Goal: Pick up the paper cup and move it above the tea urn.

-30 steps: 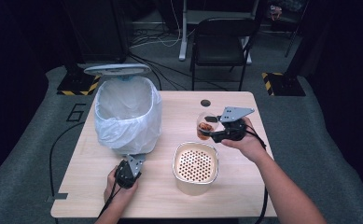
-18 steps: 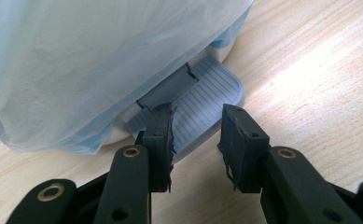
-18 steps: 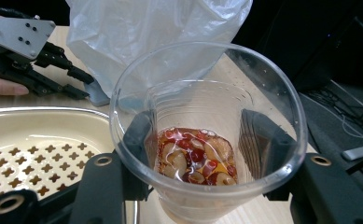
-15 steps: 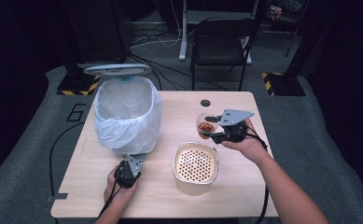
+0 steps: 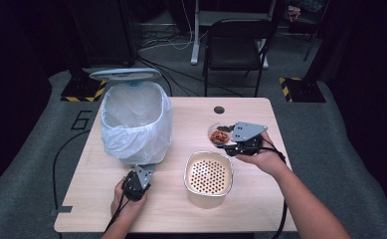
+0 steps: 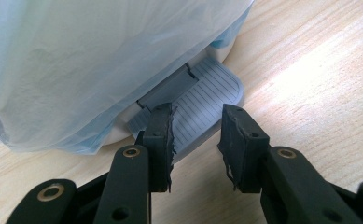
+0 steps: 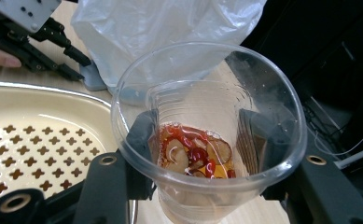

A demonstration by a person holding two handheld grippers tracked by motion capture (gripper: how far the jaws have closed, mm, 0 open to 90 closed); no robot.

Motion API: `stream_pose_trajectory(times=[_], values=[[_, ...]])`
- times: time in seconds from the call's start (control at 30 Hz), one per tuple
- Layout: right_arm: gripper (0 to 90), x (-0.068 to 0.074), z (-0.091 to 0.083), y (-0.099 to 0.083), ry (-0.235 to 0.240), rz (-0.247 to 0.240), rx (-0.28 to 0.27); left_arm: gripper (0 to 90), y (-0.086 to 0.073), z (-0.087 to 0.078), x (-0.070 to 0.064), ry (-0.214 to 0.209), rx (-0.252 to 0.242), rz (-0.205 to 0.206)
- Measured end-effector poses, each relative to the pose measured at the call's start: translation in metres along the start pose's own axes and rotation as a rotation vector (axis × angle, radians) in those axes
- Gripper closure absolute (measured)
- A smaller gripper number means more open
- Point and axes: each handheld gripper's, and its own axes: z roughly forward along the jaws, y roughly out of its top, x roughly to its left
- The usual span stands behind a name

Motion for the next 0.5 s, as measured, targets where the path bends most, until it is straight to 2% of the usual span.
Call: stream_pose_trajectory(times=[0.17,0.23,0.4,0.43,0.47,0.5], values=[[49.4,0.006,-0.001,0.002,-0.007,-0.068,0.009,64.4,0.0,0.0,0.0,0.0,0.0,0.0],[49.4,0.007,-0.002,0.002,-0.007,-0.078,0.007,64.4,0.0,0.0,0.0,0.0,0.0,0.0],[49.4,0.013,-0.003,0.003,-0.018,-0.165,-0.004,64.4,0.0,0.0,0.0,0.0,0.0,0.0],[49.4,0.013,-0.003,0.003,-0.018,-0.165,-0.004,64.4,0.0,0.0,0.0,0.0,0.0,0.0],[49.5,0.018,-0.004,0.004,-0.023,-0.213,-0.004,64.4,0.0,0.0,0.0,0.0,0.0,0.0],[49.6,0.02,-0.004,0.004,-0.026,-0.238,-0.002,64.4,0.0,0.0,0.0,0.0,0.0,0.0]])
